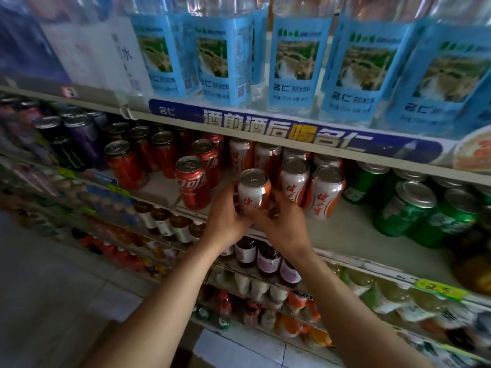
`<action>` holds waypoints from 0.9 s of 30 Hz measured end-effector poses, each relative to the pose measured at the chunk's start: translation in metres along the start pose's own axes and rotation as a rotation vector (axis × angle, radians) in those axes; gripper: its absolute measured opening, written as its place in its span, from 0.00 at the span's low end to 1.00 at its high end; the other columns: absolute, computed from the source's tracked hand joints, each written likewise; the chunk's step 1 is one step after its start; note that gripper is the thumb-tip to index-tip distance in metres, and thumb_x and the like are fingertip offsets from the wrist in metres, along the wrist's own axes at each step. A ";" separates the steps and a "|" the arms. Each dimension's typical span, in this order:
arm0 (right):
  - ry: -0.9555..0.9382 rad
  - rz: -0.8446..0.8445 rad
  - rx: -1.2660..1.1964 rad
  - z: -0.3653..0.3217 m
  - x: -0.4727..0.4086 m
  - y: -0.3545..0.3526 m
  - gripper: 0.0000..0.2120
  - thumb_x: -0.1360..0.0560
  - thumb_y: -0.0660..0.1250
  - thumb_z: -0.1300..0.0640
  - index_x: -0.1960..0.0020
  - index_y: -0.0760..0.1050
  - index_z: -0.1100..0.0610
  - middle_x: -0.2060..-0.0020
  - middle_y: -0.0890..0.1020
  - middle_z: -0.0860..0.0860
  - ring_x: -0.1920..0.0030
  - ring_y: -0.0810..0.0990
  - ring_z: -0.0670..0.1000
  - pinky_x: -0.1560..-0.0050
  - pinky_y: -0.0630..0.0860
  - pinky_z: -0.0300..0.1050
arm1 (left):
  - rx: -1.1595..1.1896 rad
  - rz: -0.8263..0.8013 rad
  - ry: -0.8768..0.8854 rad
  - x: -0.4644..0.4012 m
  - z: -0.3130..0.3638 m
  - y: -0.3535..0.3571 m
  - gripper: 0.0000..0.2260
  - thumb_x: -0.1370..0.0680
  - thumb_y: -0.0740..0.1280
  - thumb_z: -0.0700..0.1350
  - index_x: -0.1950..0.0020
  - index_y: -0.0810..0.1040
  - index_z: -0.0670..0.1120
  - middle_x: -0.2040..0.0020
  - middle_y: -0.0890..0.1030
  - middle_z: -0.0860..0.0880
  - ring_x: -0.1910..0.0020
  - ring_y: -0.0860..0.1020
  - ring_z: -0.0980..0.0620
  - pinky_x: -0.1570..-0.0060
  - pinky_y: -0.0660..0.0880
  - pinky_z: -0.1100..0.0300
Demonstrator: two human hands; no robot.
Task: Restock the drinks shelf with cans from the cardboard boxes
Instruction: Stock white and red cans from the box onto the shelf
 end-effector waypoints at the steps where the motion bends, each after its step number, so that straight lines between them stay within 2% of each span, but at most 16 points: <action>1: 0.013 0.011 0.021 0.001 0.000 0.003 0.12 0.27 0.74 0.48 0.49 0.77 0.52 0.63 0.83 0.45 0.62 0.82 0.41 0.64 0.78 0.39 | 0.005 -0.004 -0.010 -0.003 -0.006 0.000 0.29 0.34 0.77 0.52 0.35 0.73 0.53 0.41 0.80 0.52 0.43 0.80 0.56 0.47 0.80 0.48; 3: 0.029 0.046 0.055 0.005 0.001 0.005 0.12 0.27 0.73 0.46 0.49 0.78 0.52 0.62 0.84 0.46 0.61 0.82 0.42 0.61 0.79 0.43 | -0.021 -0.003 -0.003 -0.007 -0.012 0.002 0.30 0.35 0.78 0.54 0.36 0.72 0.53 0.41 0.80 0.52 0.43 0.80 0.57 0.46 0.80 0.50; 7: 0.037 0.144 0.138 0.009 0.001 0.008 0.16 0.28 0.74 0.44 0.49 0.77 0.55 0.59 0.83 0.45 0.59 0.81 0.41 0.62 0.76 0.33 | -0.145 0.006 0.033 -0.018 -0.021 0.001 0.33 0.36 0.79 0.55 0.35 0.71 0.52 0.37 0.75 0.49 0.38 0.76 0.52 0.41 0.76 0.49; 9: 0.058 0.164 0.160 0.012 0.000 0.009 0.18 0.28 0.74 0.44 0.49 0.75 0.55 0.59 0.82 0.45 0.59 0.80 0.41 0.63 0.75 0.33 | -0.211 -0.028 0.040 -0.023 -0.025 -0.001 0.35 0.38 0.79 0.55 0.34 0.70 0.53 0.36 0.74 0.49 0.37 0.74 0.50 0.40 0.75 0.48; 13: 0.060 0.168 0.161 0.015 -0.002 0.010 0.15 0.27 0.74 0.46 0.50 0.75 0.55 0.59 0.83 0.46 0.59 0.81 0.42 0.61 0.78 0.38 | -0.050 -0.202 -0.015 -0.026 -0.029 -0.008 0.31 0.33 0.79 0.46 0.33 0.69 0.54 0.37 0.77 0.51 0.37 0.76 0.55 0.39 0.76 0.49; 17: 0.079 0.156 0.154 0.021 -0.003 0.011 0.11 0.25 0.72 0.50 0.47 0.76 0.54 0.57 0.84 0.47 0.59 0.83 0.45 0.58 0.82 0.47 | -0.096 -0.192 -0.022 -0.027 -0.034 -0.008 0.34 0.33 0.74 0.61 0.30 0.66 0.57 0.34 0.74 0.50 0.35 0.75 0.51 0.38 0.76 0.47; 18: 0.078 0.155 0.162 0.022 -0.003 0.012 0.10 0.24 0.71 0.52 0.46 0.76 0.54 0.57 0.84 0.48 0.59 0.83 0.45 0.57 0.82 0.48 | -0.112 -0.180 -0.019 -0.028 -0.034 -0.007 0.34 0.33 0.74 0.61 0.30 0.67 0.57 0.34 0.74 0.50 0.35 0.74 0.51 0.38 0.76 0.46; 20: 0.060 0.148 0.178 0.022 -0.003 0.013 0.09 0.24 0.71 0.53 0.45 0.77 0.54 0.55 0.84 0.48 0.57 0.83 0.45 0.56 0.82 0.45 | -0.140 -0.149 -0.010 -0.030 -0.035 -0.002 0.31 0.30 0.75 0.54 0.31 0.67 0.55 0.34 0.73 0.49 0.36 0.75 0.49 0.39 0.76 0.45; 22: 0.040 0.141 0.187 0.022 -0.003 0.013 0.09 0.24 0.71 0.56 0.44 0.77 0.56 0.53 0.84 0.49 0.55 0.82 0.44 0.56 0.81 0.38 | -0.154 -0.121 0.008 -0.033 -0.037 0.003 0.29 0.28 0.75 0.49 0.30 0.68 0.52 0.34 0.73 0.48 0.36 0.75 0.49 0.39 0.75 0.45; 24: 0.047 0.124 0.173 0.022 -0.003 0.012 0.11 0.24 0.71 0.60 0.43 0.77 0.57 0.51 0.83 0.50 0.55 0.80 0.44 0.57 0.78 0.30 | -0.158 -0.111 0.008 -0.035 -0.037 0.006 0.29 0.28 0.75 0.49 0.30 0.68 0.49 0.34 0.73 0.47 0.35 0.74 0.49 0.39 0.75 0.45; 27: 0.058 0.105 0.156 0.023 -0.003 0.011 0.14 0.25 0.71 0.64 0.40 0.77 0.58 0.48 0.82 0.49 0.54 0.79 0.42 0.57 0.74 0.24 | -0.182 -0.093 0.025 -0.038 -0.035 0.009 0.29 0.27 0.74 0.48 0.29 0.68 0.47 0.32 0.71 0.45 0.33 0.72 0.47 0.35 0.72 0.51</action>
Point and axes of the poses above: each hand's wrist, its own x-axis away from the middle knuckle, its own y-axis out of the palm, z = x × y, the point moved 1 cm from there along -x, towards the middle knuckle
